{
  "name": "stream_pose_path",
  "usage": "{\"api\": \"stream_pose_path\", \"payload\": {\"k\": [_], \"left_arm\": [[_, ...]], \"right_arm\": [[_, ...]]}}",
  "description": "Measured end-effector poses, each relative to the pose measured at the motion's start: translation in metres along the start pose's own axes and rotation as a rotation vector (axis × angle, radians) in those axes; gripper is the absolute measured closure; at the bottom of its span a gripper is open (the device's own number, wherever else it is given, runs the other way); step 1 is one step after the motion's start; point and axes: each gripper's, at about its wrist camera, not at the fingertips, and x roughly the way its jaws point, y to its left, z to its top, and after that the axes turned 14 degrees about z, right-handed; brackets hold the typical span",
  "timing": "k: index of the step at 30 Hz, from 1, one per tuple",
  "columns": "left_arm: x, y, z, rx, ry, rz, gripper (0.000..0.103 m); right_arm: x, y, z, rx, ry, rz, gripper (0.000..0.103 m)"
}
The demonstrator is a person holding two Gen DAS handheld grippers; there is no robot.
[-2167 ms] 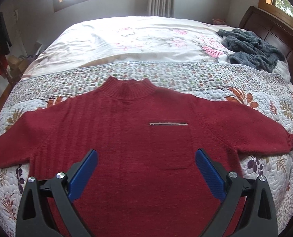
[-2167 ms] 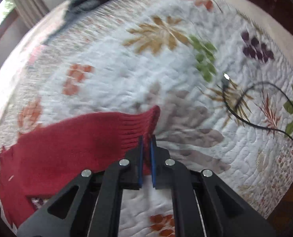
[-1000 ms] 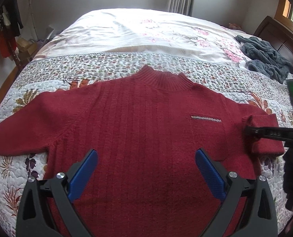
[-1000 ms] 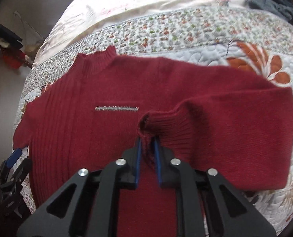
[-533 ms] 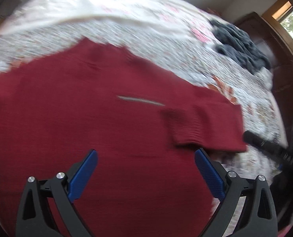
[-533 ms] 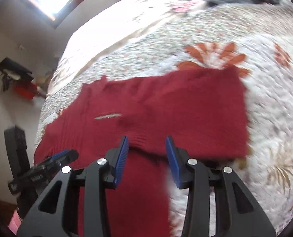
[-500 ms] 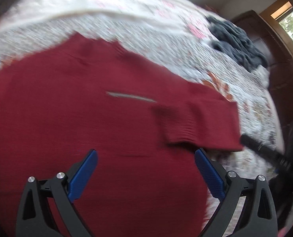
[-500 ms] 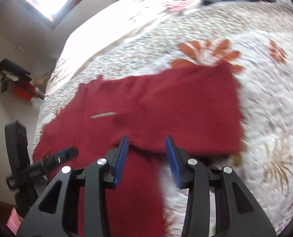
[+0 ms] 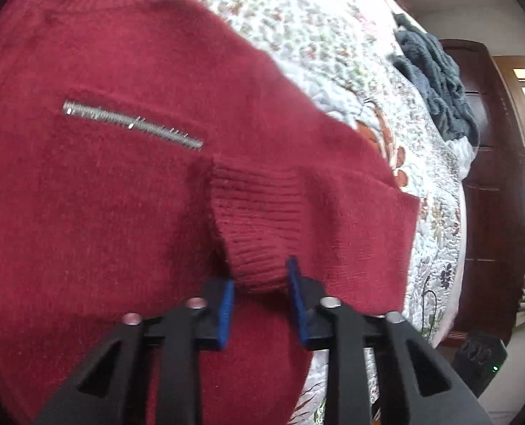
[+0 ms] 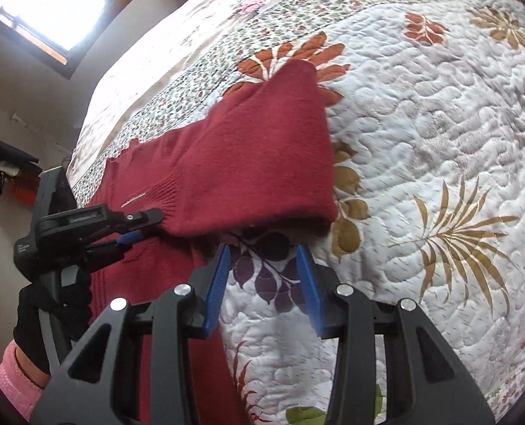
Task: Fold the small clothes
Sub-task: 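Grasp the other sleeve cuff with the left tool, fold it across, release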
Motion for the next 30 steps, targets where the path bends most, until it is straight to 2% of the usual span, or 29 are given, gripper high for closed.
{"api": "stream_pose_path", "payload": {"k": [7,10,13,20,27,28,29,30], "left_arm": [[-0.061,0.009,-0.004,0.019,-0.193,-0.023,0.085],[-0.088,0.031,-0.001,-0.002,-0.246,-0.028,0.085],[-0.113,0.061,0.005,-0.018,-0.298,0.000,0.085],[-0.150,0.127,0.016,-0.096,-0.378,0.057,0.085],[-0.162,0.177,0.023,-0.147,-0.411,0.104,0.085],[-0.162,0.184,0.023,-0.153,-0.409,0.106,0.085],[-0.159,0.191,0.023,-0.156,-0.398,0.109,0.085],[-0.155,0.197,0.024,-0.160,-0.391,0.122,0.085]], "right_arm": [[0.000,0.007,0.004,-0.002,-0.010,0.004,0.063],[0.001,0.012,0.010,0.002,-0.016,0.015,0.063],[0.006,0.017,0.017,0.013,-0.011,0.034,0.060],[0.041,0.031,0.034,0.028,0.039,0.054,0.048],[0.087,0.047,0.043,0.013,0.129,0.049,0.048],[0.093,0.048,0.043,0.008,0.140,0.047,0.050],[0.098,0.049,0.043,0.005,0.151,0.048,0.060],[0.104,0.048,0.043,0.013,0.164,0.047,0.064]]}}
